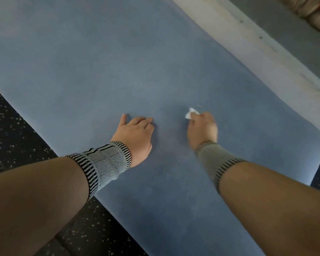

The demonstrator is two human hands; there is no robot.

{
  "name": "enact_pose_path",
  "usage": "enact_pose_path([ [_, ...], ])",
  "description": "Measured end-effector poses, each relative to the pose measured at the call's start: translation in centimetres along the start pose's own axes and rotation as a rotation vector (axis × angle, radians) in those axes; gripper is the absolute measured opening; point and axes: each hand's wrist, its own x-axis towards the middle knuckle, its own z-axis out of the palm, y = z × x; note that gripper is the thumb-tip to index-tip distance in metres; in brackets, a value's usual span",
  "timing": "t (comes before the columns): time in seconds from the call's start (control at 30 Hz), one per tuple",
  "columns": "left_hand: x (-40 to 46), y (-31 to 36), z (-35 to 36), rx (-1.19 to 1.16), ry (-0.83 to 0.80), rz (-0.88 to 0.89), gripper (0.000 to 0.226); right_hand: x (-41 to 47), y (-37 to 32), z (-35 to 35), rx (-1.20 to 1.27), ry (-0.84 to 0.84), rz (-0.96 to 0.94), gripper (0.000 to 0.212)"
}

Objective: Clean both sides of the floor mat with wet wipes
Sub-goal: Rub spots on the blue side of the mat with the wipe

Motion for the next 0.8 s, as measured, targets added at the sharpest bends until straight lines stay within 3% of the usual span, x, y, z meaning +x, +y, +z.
enact_pose_path([
  [0.1, 0.5, 0.2, -0.7, -0.02, 0.011, -0.035, 0.055, -1.3, -3.3, 1.4, 0.005, -0.038, -0.342, 0.017],
  [0.17, 0.9, 0.3, -1.0, -0.022, 0.011, -0.041, 0.058, -3.0, -1.0, 1.5, -0.074, -0.086, -0.502, 0.018],
  [0.27, 1.7, 0.6, -1.0, -0.006, 0.024, -0.043, 0.053, -1.4, 4.1, -1.0, -0.064, -0.029, -0.276, 0.031],
  [0.33, 2.2, 1.2, -0.8, 0.001, 0.024, -0.03, 0.055, 1.1, 5.2, -2.1, 0.015, 0.055, -0.031, 0.025],
  [0.4, 2.8, 1.9, -0.6, -0.004, 0.011, -0.03, 0.063, 2.3, 2.6, -1.3, 0.209, 0.083, 0.042, 0.014],
  [0.5, 3.6, 2.6, -0.5, -0.021, 0.012, -0.044, 0.063, 1.5, -1.2, 0.9, 0.161, -0.033, -0.317, 0.018],
  [0.6, 3.9, 2.8, -0.4, -0.005, 0.001, -0.058, 0.063, 0.2, 2.2, -0.2, -0.064, -0.087, -0.647, 0.022],
  [0.7, 3.9, 2.6, -0.4, 0.041, -0.018, -0.044, 0.065, 4.0, 7.1, -2.7, -0.165, 0.055, -0.418, 0.027],
  [0.73, 4.0, 2.6, -0.5, 0.059, -0.036, -0.033, 0.066, 5.3, 7.5, -3.3, -0.106, 0.071, -0.293, 0.022],
  [0.8, 4.2, 2.7, -1.0, 0.094, -0.084, -0.022, 0.069, 7.1, 5.5, -2.4, -0.06, 0.046, -0.24, 0.017],
])
